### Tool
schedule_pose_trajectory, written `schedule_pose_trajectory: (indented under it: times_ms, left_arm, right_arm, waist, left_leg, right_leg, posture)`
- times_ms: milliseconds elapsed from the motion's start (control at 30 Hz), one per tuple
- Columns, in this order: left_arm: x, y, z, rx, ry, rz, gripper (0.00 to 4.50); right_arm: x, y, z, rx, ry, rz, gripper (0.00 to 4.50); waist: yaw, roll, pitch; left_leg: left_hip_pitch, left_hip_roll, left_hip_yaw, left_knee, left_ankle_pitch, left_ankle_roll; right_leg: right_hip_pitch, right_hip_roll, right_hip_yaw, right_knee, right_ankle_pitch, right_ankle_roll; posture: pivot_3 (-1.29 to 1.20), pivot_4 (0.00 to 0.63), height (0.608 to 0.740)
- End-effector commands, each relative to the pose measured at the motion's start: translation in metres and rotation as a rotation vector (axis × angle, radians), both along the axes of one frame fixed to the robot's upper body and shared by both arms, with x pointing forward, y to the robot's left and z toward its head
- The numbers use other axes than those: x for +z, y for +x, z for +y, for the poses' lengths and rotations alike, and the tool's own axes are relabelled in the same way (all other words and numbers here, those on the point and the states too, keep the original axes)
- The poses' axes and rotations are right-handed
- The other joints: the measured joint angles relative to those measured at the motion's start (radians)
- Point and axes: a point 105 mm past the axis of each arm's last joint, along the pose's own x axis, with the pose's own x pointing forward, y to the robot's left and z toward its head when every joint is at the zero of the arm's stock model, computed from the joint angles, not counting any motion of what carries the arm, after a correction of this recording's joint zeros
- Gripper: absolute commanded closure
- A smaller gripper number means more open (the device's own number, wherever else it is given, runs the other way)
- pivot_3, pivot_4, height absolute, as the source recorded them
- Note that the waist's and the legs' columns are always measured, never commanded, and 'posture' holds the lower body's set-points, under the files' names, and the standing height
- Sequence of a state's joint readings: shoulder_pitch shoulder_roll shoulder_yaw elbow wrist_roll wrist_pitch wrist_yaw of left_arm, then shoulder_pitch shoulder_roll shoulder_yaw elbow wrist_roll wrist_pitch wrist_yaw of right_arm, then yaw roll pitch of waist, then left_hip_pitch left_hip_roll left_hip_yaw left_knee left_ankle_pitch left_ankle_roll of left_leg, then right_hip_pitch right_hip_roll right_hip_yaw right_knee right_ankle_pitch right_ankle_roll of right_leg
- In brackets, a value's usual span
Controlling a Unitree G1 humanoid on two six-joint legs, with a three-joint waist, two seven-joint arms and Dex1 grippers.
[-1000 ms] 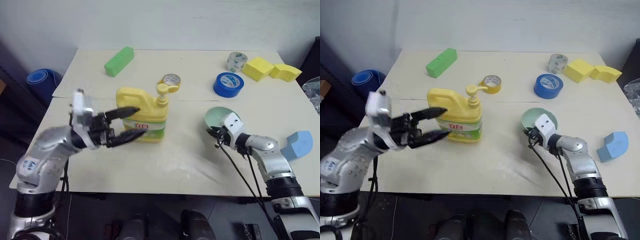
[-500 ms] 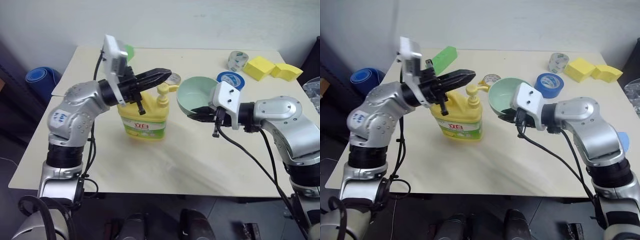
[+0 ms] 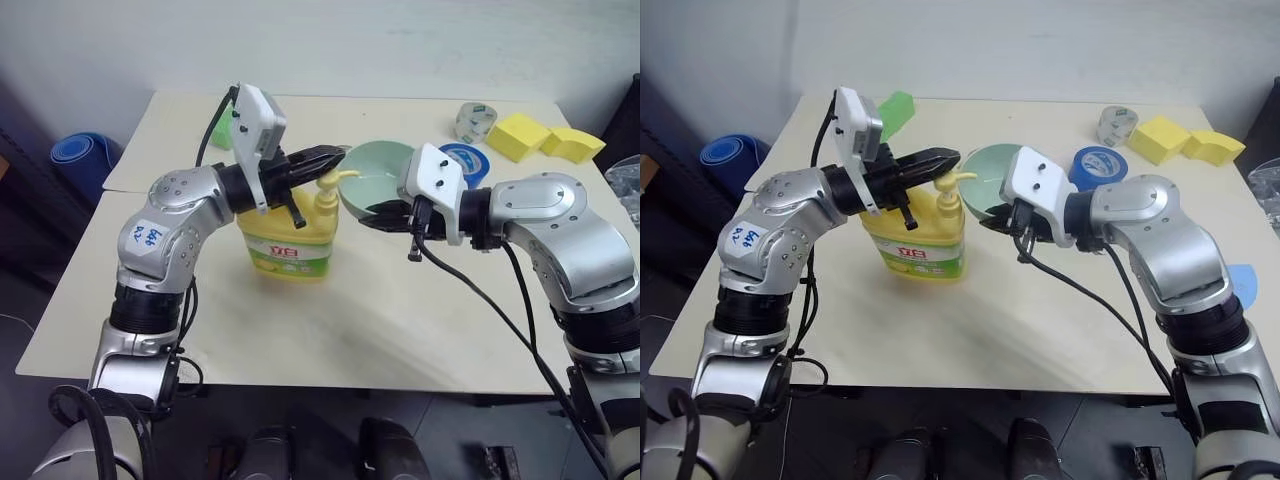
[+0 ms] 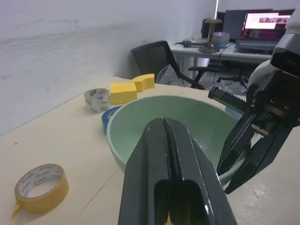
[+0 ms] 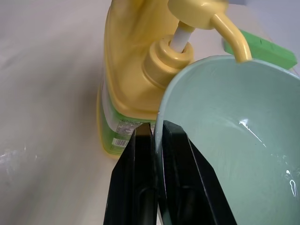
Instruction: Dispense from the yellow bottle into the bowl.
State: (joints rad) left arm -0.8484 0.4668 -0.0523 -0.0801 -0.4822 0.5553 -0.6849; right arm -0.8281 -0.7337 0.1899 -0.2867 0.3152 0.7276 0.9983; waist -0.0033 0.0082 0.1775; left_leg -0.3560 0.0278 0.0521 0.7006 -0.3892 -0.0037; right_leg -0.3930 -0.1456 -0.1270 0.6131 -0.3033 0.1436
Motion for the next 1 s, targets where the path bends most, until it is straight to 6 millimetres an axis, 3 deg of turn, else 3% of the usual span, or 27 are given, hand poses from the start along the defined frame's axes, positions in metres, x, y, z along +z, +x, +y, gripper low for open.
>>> schedule_pose_trajectory:
  times_ms: [33,233,633,767,900,1000]
  left_arm:
    - [-0.032,0.009,0.0,0.062,0.129,0.076,4.45]
    - [-0.059,0.012,0.0,0.082,0.265,0.121,4.45]
    - [-0.104,0.007,0.012,0.102,0.345,0.262,4.45]
    - [-0.081,0.012,0.006,0.112,0.194,0.222,4.45]
    - [-0.034,0.006,0.011,0.048,-0.049,0.078,4.45]
    - [-0.005,-0.002,0.025,0.022,-0.167,-0.078,4.45]
  right_arm:
    - [0.023,-0.009,0.006,0.033,0.043,-0.069,4.5]
    - [0.023,-0.01,0.007,0.036,0.052,-0.062,4.5]
    - [0.025,-0.012,0.011,0.039,0.098,-0.033,4.5]
    - [0.025,-0.009,0.008,0.011,0.103,-0.036,4.5]
    - [0.012,0.004,-0.019,-0.085,0.12,-0.042,4.5]
    - [-0.017,0.016,-0.049,-0.175,0.103,-0.012,4.5]
  waist:
    - [0.0,0.0,0.0]
    - [0.001,-0.001,-0.001]
    - [-0.001,0.0,-0.011]
    - [0.001,0.001,-0.012]
    - [0.007,0.001,-0.012]
    - [0.008,-0.002,-0.009]
  left_leg:
    - [0.0,0.0,0.0,0.0,0.0,0.0]
    - [0.003,0.0,0.0,0.0,0.0,0.0]
    - [0.008,0.001,0.0,-0.001,0.0,0.0]
    - [0.019,0.001,0.0,-0.004,0.0,0.0]
    - [0.018,0.001,-0.001,-0.003,0.0,0.0]
    - [0.014,0.0,-0.001,-0.003,0.0,0.0]
  right_leg:
    - [0.0,0.0,0.0,0.0,0.0,0.0]
    - [0.002,0.0,0.001,0.001,0.0,0.0]
    - [0.006,0.0,0.001,0.002,0.0,0.0]
    - [0.018,0.0,0.001,-0.003,0.0,0.0]
    - [0.018,0.0,0.001,-0.003,0.0,0.0]
    - [0.017,0.0,-0.001,-0.005,0.0,0.0]
  posture:
    - [0.0,0.15,0.74]
    - [0.0,0.15,0.74]
    - [0.0,0.15,0.74]
    - [0.0,0.15,0.74]
    - [0.0,0.15,0.74]
    - [0.0,0.15,0.74]
